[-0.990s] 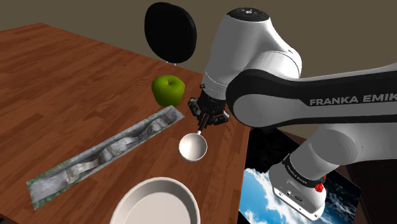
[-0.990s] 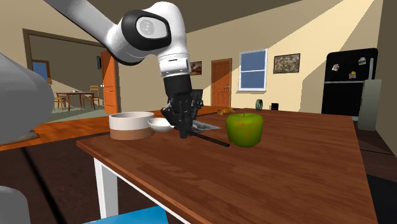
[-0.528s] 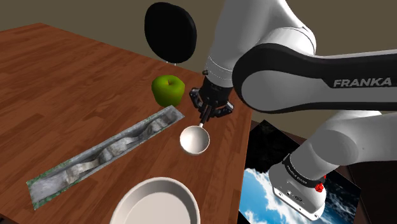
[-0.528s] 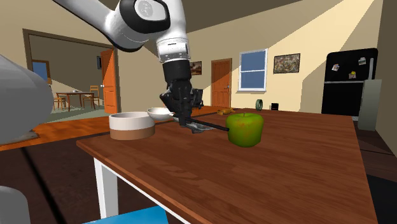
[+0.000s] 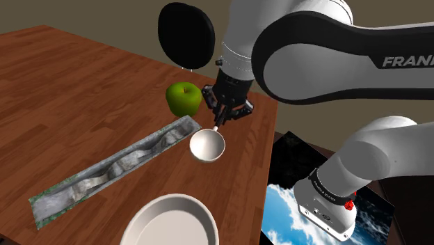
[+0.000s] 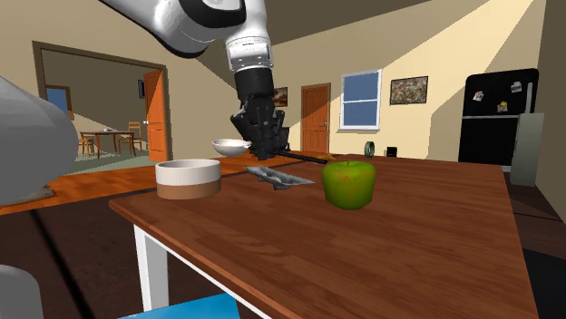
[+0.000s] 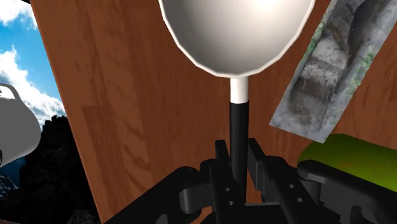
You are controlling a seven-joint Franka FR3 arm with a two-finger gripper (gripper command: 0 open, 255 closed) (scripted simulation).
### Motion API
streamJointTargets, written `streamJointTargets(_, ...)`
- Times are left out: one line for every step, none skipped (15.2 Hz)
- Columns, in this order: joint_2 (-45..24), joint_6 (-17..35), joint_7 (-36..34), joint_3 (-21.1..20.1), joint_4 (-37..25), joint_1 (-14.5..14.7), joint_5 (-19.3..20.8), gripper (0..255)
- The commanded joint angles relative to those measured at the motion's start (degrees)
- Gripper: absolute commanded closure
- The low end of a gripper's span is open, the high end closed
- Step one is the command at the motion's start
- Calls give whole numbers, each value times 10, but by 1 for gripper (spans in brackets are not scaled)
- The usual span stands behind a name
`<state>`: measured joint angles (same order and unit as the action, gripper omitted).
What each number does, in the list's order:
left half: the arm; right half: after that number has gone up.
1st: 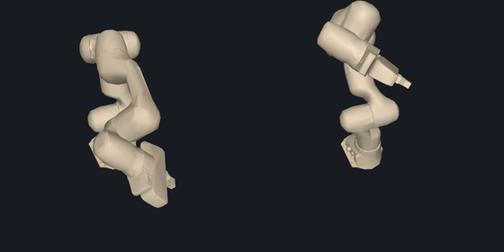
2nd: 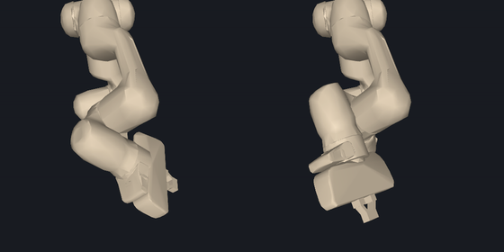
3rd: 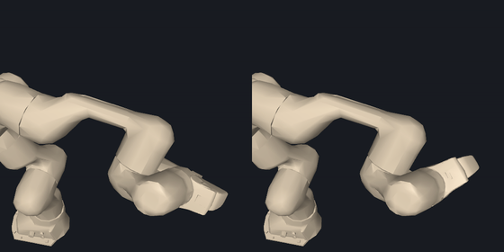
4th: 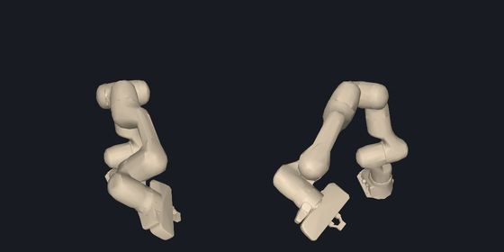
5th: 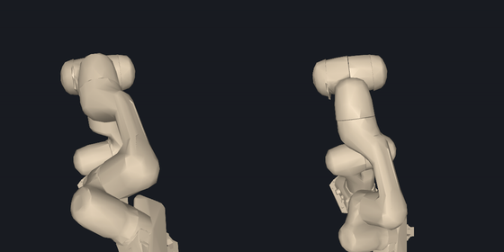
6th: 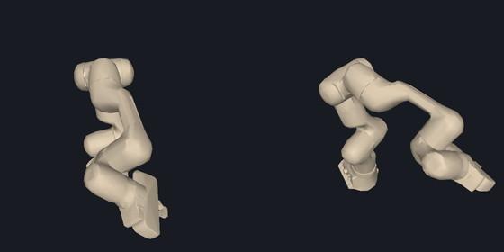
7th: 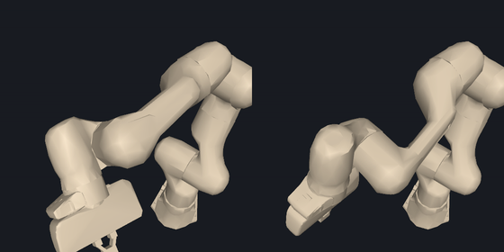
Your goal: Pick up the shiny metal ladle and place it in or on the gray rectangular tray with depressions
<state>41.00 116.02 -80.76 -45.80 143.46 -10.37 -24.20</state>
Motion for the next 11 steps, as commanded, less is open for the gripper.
streamJointTargets(-28,1,-24,-28,-35,-17,6,255)
streamJointTargets(-46,4,-38,-47,-54,-29,12,255)
streamJointTargets(-65,7,-52,-67,-74,-43,19,255)
streamJointTargets(-84,9,-67,-88,-95,-58,27,255)
streamJointTargets(-103,12,-83,-111,-116,-75,36,255)
streamJointTargets(-123,13,-99,-135,-138,-93,47,255)
streamJointTargets(-143,15,-117,-162,-160,-114,60,255)
streamJointTargets(-165,16,-135,-193,-182,-137,74,255)
streamJointTargets(-187,16,-155,-227,-205,-164,92,255)
streamJointTargets(-211,16,-177,-268,-229,-197,112,255)
streamJointTargets(-235,15,-200,-319,-253,-239,135,255)
